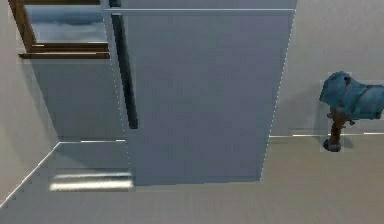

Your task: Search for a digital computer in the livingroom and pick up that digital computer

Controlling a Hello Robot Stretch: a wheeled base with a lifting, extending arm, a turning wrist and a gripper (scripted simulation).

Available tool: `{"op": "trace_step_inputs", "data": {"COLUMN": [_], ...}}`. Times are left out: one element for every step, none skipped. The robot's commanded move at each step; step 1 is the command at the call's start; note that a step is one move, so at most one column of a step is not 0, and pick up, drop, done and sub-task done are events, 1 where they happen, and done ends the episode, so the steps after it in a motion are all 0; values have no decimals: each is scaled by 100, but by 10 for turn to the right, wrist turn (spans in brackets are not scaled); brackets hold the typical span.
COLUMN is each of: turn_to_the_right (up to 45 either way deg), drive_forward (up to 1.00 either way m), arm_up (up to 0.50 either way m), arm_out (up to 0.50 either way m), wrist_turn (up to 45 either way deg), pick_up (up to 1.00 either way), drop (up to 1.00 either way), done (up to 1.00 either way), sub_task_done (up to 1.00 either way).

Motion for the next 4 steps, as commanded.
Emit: {"op": "trace_step_inputs", "data": {"turn_to_the_right": [450,420,0,0], "drive_forward": [0,0,100,75], "arm_up": [0,0,0,0], "arm_out": [0,0,0,0], "wrist_turn": [0,0,0,0], "pick_up": [0,0,0,0], "drop": [0,0,0,0], "done": [0,0,0,0], "sub_task_done": [0,0,0,0]}}
